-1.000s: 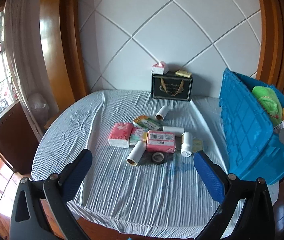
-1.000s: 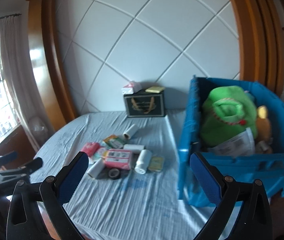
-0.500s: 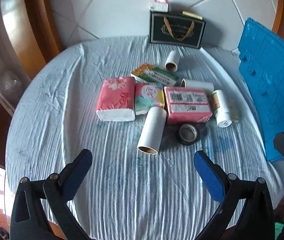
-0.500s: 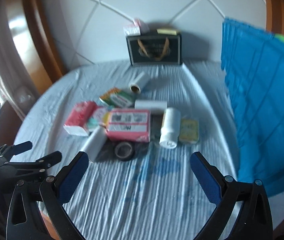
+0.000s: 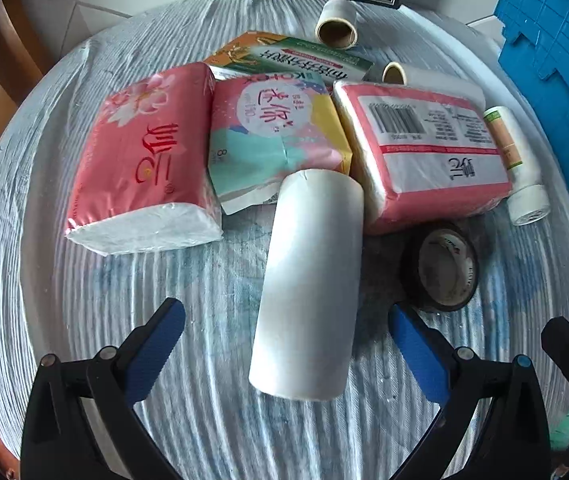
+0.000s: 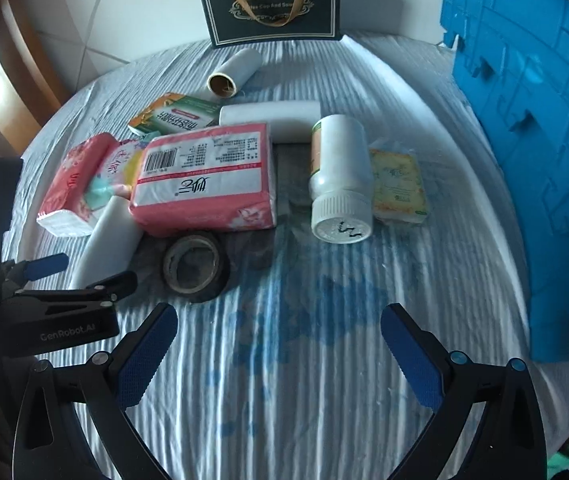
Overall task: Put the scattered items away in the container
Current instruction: 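Grasp the white paper roll with the left tool while the right tool grasps the black tape roll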
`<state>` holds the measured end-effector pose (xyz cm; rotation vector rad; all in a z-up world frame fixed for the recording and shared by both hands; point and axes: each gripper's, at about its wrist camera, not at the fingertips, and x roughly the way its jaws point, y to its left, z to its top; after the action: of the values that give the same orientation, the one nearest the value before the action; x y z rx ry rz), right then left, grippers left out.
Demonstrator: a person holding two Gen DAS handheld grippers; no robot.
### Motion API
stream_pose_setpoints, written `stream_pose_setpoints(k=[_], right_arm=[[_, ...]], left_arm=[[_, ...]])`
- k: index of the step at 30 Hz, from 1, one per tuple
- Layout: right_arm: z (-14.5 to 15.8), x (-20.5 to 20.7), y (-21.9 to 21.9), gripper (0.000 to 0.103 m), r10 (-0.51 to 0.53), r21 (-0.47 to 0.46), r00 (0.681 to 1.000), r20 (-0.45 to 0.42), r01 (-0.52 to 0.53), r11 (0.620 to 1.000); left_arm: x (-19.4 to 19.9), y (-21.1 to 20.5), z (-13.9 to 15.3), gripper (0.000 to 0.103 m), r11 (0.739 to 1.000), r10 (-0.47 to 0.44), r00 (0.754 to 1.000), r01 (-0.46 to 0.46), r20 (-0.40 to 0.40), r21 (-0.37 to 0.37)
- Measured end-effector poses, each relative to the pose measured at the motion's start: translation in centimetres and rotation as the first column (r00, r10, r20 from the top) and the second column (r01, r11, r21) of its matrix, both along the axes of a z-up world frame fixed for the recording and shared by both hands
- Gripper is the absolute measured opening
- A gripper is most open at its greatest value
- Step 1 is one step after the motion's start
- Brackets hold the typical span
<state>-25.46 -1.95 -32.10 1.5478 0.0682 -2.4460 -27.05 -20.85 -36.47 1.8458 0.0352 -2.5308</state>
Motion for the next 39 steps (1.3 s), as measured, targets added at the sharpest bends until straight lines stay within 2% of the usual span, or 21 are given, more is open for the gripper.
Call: stream_pose_setpoints(k=[1,8,12,13,14,16,17,19,20,25,27,29,31,34,39], right_arm=[[-0.3,-0.3,-0.1,0.103,0.003,-0.011,1.000,0.006,-0.002,1.000],[-1.7,-1.5,-0.5,0.103,0.027,-0.036,1.000,0.006,-0.027,0.999],[-2.5,-1.6,-1.0,0.103,0.047,-0.049,0.998,0.030,-0.046,0.998],[-2.7,-1.6,-1.3,0.103,0.056,-0.055,0.998,0.037,-0.053,0.997],[-2.6,-1.5,-1.5,0.103,0.060,-0.060,0.998,0.035,-0.057,0.997],[-2.2,-1.6,-2.0,0.102,0.048,-0.068,0.999,0.016,-0.047,0.997],[-2.1,-1.7,-2.3,0.100,0.046,-0.077,0.999,0.009,-0.045,0.996],[-2.1,-1.9,-3.2,0.077,0.057,-0.102,0.998,0.003,-0.056,0.993],[-2.2,-2.0,-3.7,0.073,0.069,-0.109,0.998,0.005,-0.068,0.992],[-3.6,-2.2,-6.0,0.073,0.111,-0.073,0.994,0.021,-0.109,0.991],[-3.9,-2.2,-6.4,0.073,0.121,-0.073,0.992,0.019,-0.120,0.990],[-4.1,-2.3,-6.8,0.072,0.124,-0.061,0.992,-0.003,-0.124,0.990],[-4.2,-2.5,-7.1,0.072,0.137,-0.046,0.990,-0.026,-0.138,0.989],[-4.4,-2.4,-7.2,0.072,0.154,-0.035,0.987,-0.055,-0.156,0.987],[-4.8,-1.9,-7.5,0.073,0.175,-0.022,0.981,-0.088,-0.178,0.984]], left_arm=[[-0.2,0.0,-0.7,0.103,1.000,-0.001,1.000,0.001,0.020,-0.006],[0.0,0.0,-2.6,0.103,1.000,-0.006,0.998,0.005,-0.056,-0.012],[-0.4,-0.2,-3.4,0.103,1.000,-0.012,0.999,0.012,-0.051,-0.004],[-0.3,-0.4,-3.4,0.096,1.000,-0.001,0.998,0.000,-0.061,-0.007],[-0.2,-0.7,-3.3,0.080,1.000,0.012,0.997,-0.013,-0.075,-0.002],[0.0,-1.4,-3.0,0.062,0.999,0.035,0.996,-0.036,-0.079,0.000],[0.1,-1.7,-3.0,0.060,0.999,0.044,0.996,-0.045,-0.081,-0.009],[0.1,-2.1,-2.9,0.060,0.999,0.043,0.995,-0.044,-0.088,-0.010],[-0.2,-2.5,-2.9,0.060,0.999,0.047,0.995,-0.048,-0.087,-0.015],[-0.6,-3.2,-3.2,0.061,0.998,0.064,0.993,-0.065,-0.103,-0.006],[-0.7,-3.5,-2.7,0.068,0.998,0.066,0.992,-0.068,-0.110,-0.011],[-0.8,-4.0,-2.8,0.080,0.996,0.081,0.989,-0.084,-0.121,-0.018],[-0.6,-3.5,-2.6,0.085,0.995,0.103,0.986,-0.105,-0.129,-0.004],[-0.3,-3.3,-2.6,0.085,0.995,0.095,0.982,-0.098,-0.163,-0.009],[-0.2,-3.1,-2.5,0.084,0.996,0.083,0.983,-0.086,-0.163,-0.010]])
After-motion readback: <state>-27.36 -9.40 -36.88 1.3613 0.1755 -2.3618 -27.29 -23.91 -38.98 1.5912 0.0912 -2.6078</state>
